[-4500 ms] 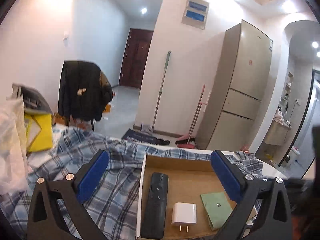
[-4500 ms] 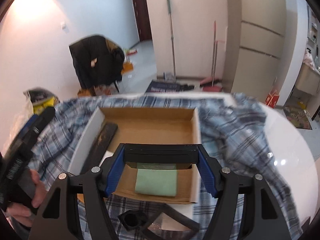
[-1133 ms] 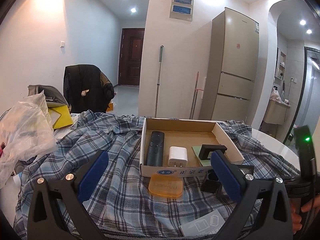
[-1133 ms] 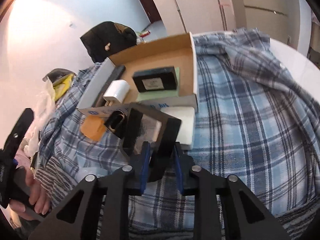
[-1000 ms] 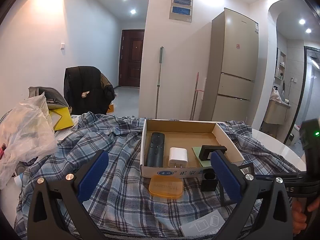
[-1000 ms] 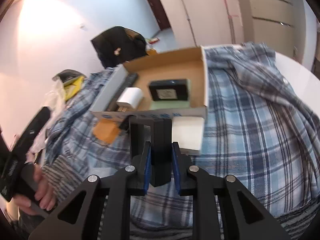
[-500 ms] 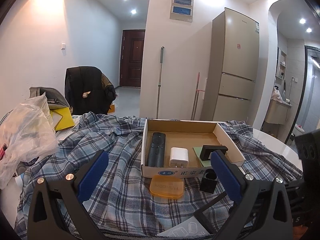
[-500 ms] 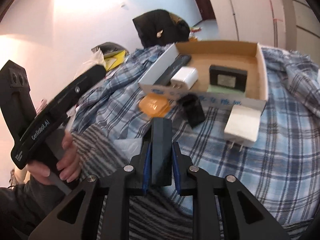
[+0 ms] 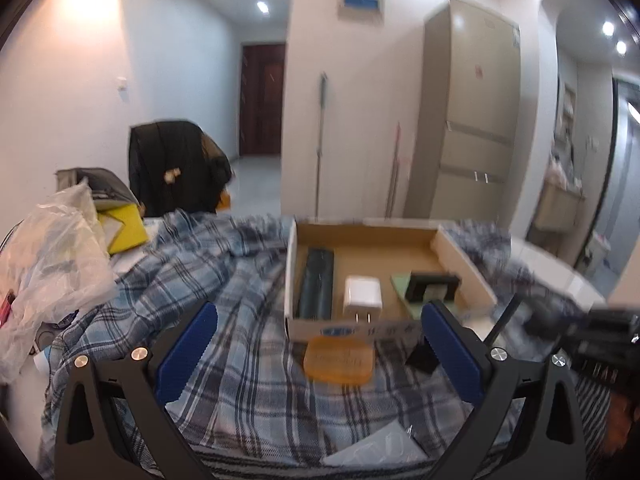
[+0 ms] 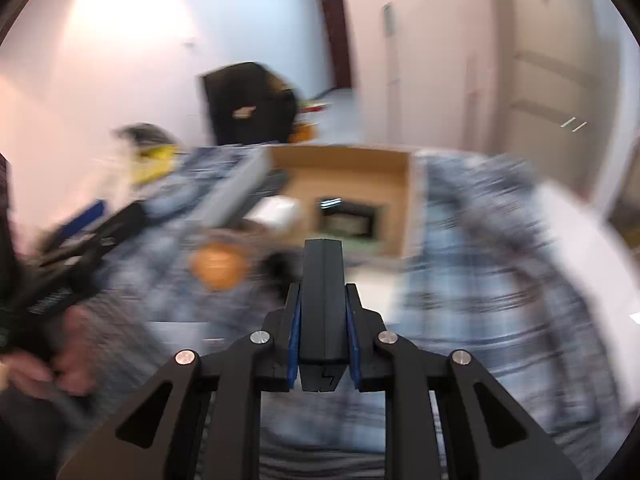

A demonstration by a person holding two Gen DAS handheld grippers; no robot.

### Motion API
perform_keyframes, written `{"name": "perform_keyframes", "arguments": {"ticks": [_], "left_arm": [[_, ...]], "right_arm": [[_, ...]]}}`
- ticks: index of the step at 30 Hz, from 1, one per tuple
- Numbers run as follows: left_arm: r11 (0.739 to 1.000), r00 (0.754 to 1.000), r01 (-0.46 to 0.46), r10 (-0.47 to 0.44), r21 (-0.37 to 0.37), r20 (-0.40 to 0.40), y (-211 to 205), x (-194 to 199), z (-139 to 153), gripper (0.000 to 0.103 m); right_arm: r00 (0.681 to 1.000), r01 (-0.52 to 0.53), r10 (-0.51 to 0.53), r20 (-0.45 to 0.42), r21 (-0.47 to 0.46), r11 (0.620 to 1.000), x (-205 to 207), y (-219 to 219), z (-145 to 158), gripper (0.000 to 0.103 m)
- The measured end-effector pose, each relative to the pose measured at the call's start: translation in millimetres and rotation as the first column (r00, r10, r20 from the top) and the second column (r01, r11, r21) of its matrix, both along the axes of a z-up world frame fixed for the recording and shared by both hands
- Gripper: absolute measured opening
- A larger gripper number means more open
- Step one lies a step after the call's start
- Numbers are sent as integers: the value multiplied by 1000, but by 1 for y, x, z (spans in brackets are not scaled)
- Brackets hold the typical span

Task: Organize rigid objects
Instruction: 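Lift the black frame with the right gripper while the left gripper moves to the clear card, then grasp the clear printed packaging card with the left gripper and lift it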

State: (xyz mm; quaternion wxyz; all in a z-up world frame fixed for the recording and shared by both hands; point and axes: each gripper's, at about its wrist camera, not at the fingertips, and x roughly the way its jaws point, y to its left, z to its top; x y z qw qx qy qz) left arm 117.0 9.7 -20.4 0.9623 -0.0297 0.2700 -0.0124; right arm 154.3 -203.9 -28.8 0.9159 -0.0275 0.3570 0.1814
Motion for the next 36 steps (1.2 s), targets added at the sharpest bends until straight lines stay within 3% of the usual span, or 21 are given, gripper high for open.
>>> {"name": "perform_keyframes", "arguments": {"ticks": [2, 5, 9, 13, 16, 18, 21, 25, 31, 32, 34, 36], "left_arm": [[1000, 996, 23, -24, -9, -88, 0, 8, -3, 103], [997, 978, 56, -65, -53, -197, 5, 14, -7, 103], [998, 951, 55, -64, -37, -304, 10, 11, -12, 103], [989, 872, 64, -121, -134, -474, 15, 14, -28, 99], [971, 799, -17, -131, -240, -587, 24, 21, -42, 92], [971, 763, -28, -133, -238, -632, 22, 25, -47, 92], [983, 745, -7, -115, -181, -657, 10, 24, -50, 91], [974, 725, 28, -174, -224, -667, -7, 19, -50, 91], [987, 693, 49, -142, -150, -706, -27, 20, -55, 88], [989, 693, 45, -132, -140, -709, -26, 20, -57, 85], [994, 694, 22, -91, -106, -715, -24, 19, -58, 65], [994, 696, 21, -92, -108, -712, -21, 20, -58, 57]], "right_arm": [[999, 28, -27, 28, -46, 999, -1, -2, 2, 18], [1000, 23, -23, -15, -40, 999, 4, -4, -1, 18], [999, 17, -19, -47, -50, 999, 3, -3, -6, 18], [997, 3, -7, -76, -44, 999, -4, -3, -5, 18], [996, -4, -1, -91, -56, 998, -8, 0, -11, 18], [995, -10, 5, -98, -47, 999, -9, 1, -13, 18], [996, -15, 11, -94, -46, 999, -10, 2, -14, 18], [996, -26, 22, -87, -49, 998, -11, 2, -14, 18], [996, -34, 29, -87, -55, 998, -12, 1, -16, 18], [996, -36, 31, -86, -56, 998, -12, 2, -16, 18], [996, -44, 39, -85, -50, 998, -13, 2, -15, 18], [996, -46, 42, -82, -51, 998, -14, 2, -15, 18]]}}
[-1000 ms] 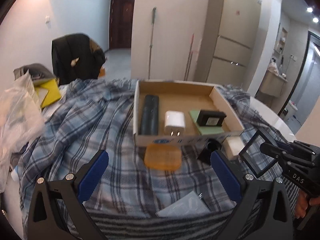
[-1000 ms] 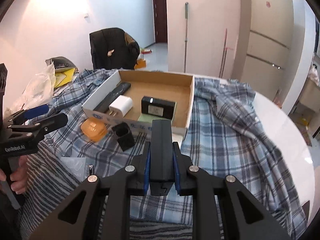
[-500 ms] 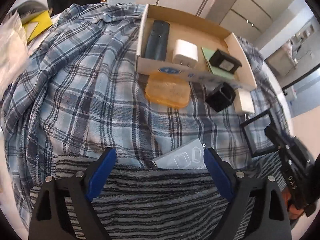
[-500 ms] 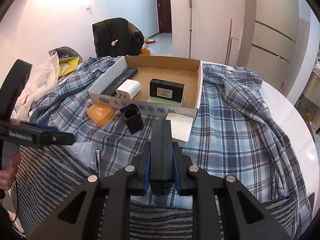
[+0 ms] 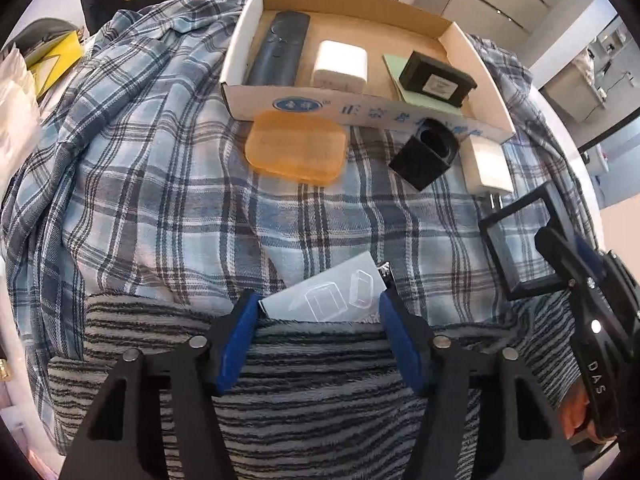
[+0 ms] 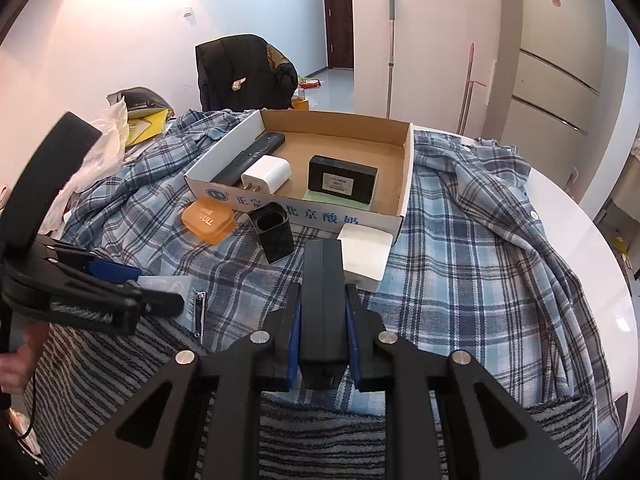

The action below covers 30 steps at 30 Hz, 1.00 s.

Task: Organize rigid objects
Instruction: 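Grasp the clear printed packaging card with the left gripper and lift it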

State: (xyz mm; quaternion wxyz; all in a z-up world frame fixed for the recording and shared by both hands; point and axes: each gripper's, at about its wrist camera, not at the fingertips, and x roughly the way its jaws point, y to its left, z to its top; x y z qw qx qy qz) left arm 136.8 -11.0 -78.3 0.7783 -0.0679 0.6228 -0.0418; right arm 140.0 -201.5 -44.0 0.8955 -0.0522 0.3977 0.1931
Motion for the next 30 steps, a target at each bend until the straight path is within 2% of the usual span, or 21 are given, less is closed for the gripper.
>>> {"name": "perform_keyframes", "arguments": {"ticks": [3, 5, 8, 11, 14, 16, 21, 26, 30], "left_arm": [[1000, 1000, 8, -8, 2, 7, 9, -2, 7, 45], [1000, 1000, 25, -25, -2, 1, 12, -2, 9, 42], [995, 995, 99, -99, 28, 6, 7, -4, 13, 41], [983, 985, 170, -171, 63, 2, 3, -12, 13, 43], [980, 982, 191, -191, 60, -11, 1, -17, 11, 47], [971, 975, 221, -220, 96, -19, -3, -20, 8, 56], [945, 955, 296, -296, 142, -22, -19, -22, 6, 57], [860, 891, 451, -450, 238, -63, -44, -15, -1, 60], [870, 906, 416, -420, 264, -46, -48, -3, -5, 61]], "right_arm": [[1000, -2, 2, -4, -4, 1000, 0, 0, -1, 18], [1000, -4, 4, -9, -8, 1000, 1, 1, -3, 18], [1000, -12, 12, -11, -11, 1000, 0, 3, -4, 18], [1000, -13, 13, -11, -8, 1000, 0, 3, -4, 18], [1000, -14, 14, -18, 1, 1000, 0, 2, -4, 18], [1000, -12, 12, -20, 3, 1000, 1, 2, -4, 18], [1000, -13, 13, -26, 5, 1000, 2, 2, -5, 18], [999, -11, 11, -30, 6, 1000, 2, 1, -6, 18], [999, -8, 8, -32, 9, 1000, 2, 1, -6, 18]]}}
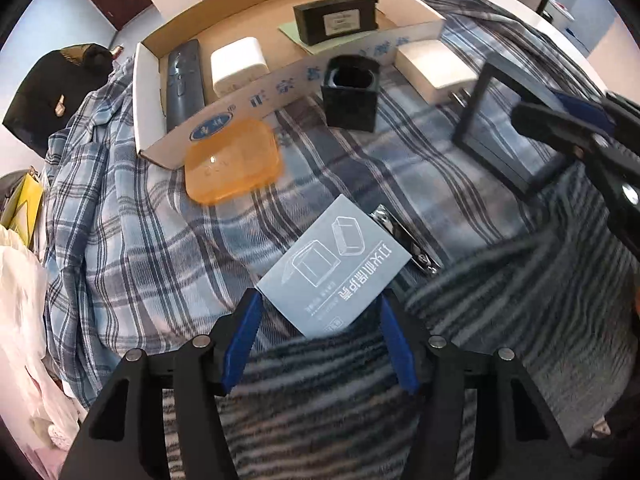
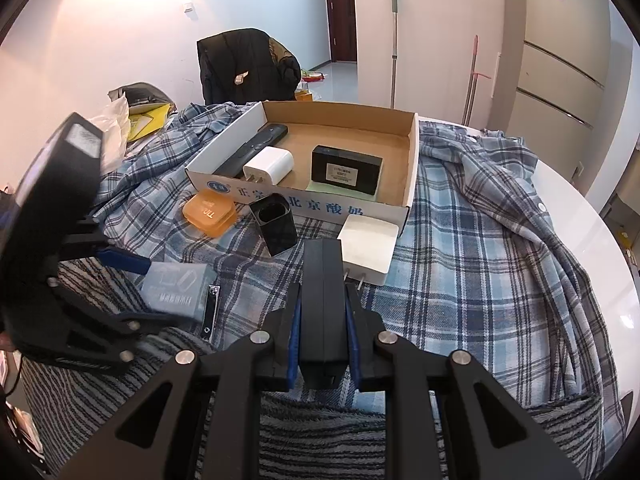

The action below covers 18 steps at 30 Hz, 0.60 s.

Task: Organize rigid objects
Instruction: 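Grasp the clear printed packaging card with the left gripper and lift it, then carry the card toward the box with the left gripper while the right gripper holds the frame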

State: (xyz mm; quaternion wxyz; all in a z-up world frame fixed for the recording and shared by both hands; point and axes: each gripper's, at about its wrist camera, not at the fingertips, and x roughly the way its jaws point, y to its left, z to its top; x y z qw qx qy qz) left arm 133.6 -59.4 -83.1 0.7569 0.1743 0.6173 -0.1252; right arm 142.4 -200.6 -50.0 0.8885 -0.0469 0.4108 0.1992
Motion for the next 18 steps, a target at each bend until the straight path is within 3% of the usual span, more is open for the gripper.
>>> {"name": "perform_keyframes", "arguments": {"ticks": [3, 8, 12, 18], "left_arm": [[999, 998, -14, 17, -46, 52, 1, 5, 7, 61], [982, 992, -106, 116, -158, 53, 13, 27, 10, 61], [972, 996, -71, 82, -226, 40, 12, 34, 14, 61], [991, 990, 32, -14, -128, 137, -9, 32, 17, 62]], "right_arm": [[1000, 4, -4, -3, 6, 1000, 1, -2, 0, 18], [1000, 4, -4, -5, 8, 1000, 1, -2, 0, 18], [1000, 6, -6, -6, 9, 1000, 1, -2, -1, 18], [1000, 14, -14, -14, 14, 1000, 4, -4, -2, 18]]}}
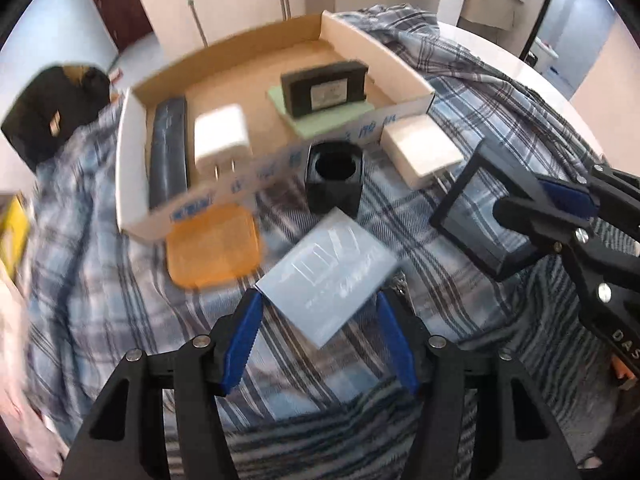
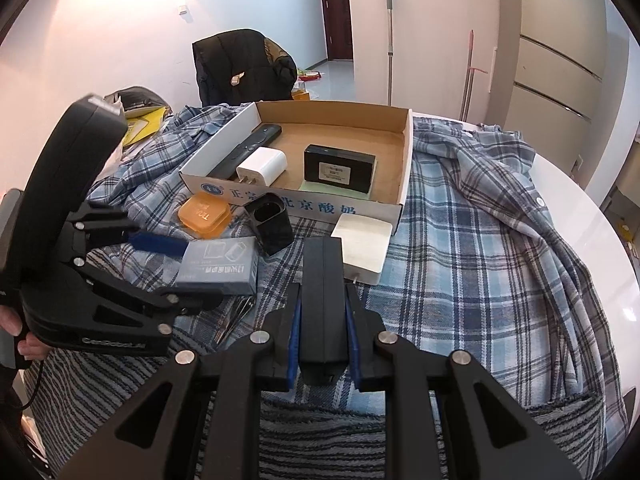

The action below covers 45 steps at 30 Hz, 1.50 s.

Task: Organize rigid objects
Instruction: 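Carry the card toward the box with the left gripper while the right gripper holds the frame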

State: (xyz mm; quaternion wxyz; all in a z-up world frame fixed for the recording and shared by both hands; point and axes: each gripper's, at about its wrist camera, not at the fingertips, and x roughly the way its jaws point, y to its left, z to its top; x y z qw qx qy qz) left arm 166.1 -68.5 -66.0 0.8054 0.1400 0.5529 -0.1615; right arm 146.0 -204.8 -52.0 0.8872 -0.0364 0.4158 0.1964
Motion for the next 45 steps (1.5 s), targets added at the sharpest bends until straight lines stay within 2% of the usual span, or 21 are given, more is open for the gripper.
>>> {"name": "perform_keyframes", "arguments": {"ticks": [4, 7, 9, 11, 13, 15, 19, 20, 23, 26, 30, 33, 38, 43, 45], "left_arm": [[996, 996, 81, -82, 21, 26, -5, 1, 4, 67], [985, 986, 145, -152, 97, 65, -14, -6, 6, 67], [980, 983, 149, -162, 133, 92, -19, -8, 4, 68], [979, 983, 159, -168, 125, 68, -20, -9, 0, 68], [985, 992, 127, -129, 114, 11, -17, -10, -6, 68], [993, 996, 91, -92, 73, 5, -17, -9, -9, 68], [999, 999, -40, 41, 24, -31, -16, -3, -13, 68], [997, 996, -77, 78, 20, -36, -16, 1, -13, 68], [975, 974, -214, 207, -63, -93, -7, 16, -10, 68], [949, 951, -294, 279, -110, -133, 2, 25, -9, 68], [931, 929, -351, 333, -103, -160, 1, 31, -13, 68], [914, 912, -398, 385, -76, -142, -9, 33, -18, 68], [910, 905, -410, 399, -54, -149, -21, 40, -31, 68], [904, 902, -424, 416, -60, -116, -13, 37, -25, 67], [898, 905, -424, 415, -114, -95, 4, 23, -13, 67]], "right_arm": [[1000, -2, 2, -9, 1, 1000, 2, -3, -1, 18], [1000, -4, 4, -13, -3, 1000, 3, -3, -1, 18], [1000, -13, 12, -24, -21, 1000, 3, -1, -3, 18], [999, -17, 16, -39, -28, 999, 4, 0, -7, 18], [998, -26, 24, -58, -36, 999, 5, 2, -11, 18], [997, -26, 23, -75, -38, 999, 7, 2, -14, 18], [995, -30, 26, -97, -46, 998, 8, 4, -19, 18], [995, -32, 27, -98, -48, 998, 8, 4, -19, 18], [995, -29, 24, -101, -47, 999, 9, 4, -20, 18], [994, -23, 18, -104, -40, 999, 9, 2, -20, 18], [995, -27, 24, -92, -39, 999, 7, 3, -17, 18], [996, -25, 21, -87, -44, 999, 6, 4, -17, 18], [995, -23, 19, -94, -46, 999, 8, 3, -19, 18], [994, -40, 33, -108, -63, 997, 7, 5, -21, 18], [989, -66, 54, -140, -79, 995, 8, 7, -26, 18]]}}
